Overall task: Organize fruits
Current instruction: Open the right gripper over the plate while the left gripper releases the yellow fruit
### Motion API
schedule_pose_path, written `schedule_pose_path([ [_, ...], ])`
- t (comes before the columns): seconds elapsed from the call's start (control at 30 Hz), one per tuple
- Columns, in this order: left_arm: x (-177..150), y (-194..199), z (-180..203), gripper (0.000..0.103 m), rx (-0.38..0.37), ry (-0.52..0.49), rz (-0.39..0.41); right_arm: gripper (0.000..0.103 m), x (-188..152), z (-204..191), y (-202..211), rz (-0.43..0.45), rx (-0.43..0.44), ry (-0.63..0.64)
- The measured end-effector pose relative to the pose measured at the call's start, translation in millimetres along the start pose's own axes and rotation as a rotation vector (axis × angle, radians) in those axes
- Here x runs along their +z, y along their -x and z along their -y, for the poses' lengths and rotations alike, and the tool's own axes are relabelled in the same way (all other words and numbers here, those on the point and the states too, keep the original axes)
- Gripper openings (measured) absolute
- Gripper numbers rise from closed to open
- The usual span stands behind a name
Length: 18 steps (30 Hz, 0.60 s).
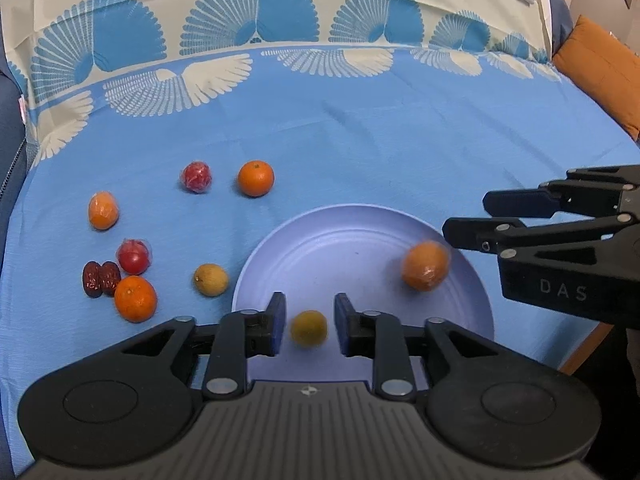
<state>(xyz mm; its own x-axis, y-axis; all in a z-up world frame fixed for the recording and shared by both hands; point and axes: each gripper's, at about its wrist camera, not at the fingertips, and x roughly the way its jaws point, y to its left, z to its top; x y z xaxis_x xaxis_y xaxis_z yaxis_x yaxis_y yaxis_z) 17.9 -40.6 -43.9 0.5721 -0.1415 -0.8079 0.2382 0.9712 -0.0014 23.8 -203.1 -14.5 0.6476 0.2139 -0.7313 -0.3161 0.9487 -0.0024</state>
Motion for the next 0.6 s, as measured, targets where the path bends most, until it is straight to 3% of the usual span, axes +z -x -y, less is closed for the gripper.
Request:
schedule_pose_path([
  [0.27,0.2,-0.4,-2.7,0.057,0.017,0.009,-0.005,0.045,0.0,-0.6,-1.2,0.001,-0.026,0.001],
  [0.6,3.9,3.0,-2.5,0.057,0.102,0.000,0.037,0.051,0.5,1.7,1.2,0.027,-0.055,-0.001],
])
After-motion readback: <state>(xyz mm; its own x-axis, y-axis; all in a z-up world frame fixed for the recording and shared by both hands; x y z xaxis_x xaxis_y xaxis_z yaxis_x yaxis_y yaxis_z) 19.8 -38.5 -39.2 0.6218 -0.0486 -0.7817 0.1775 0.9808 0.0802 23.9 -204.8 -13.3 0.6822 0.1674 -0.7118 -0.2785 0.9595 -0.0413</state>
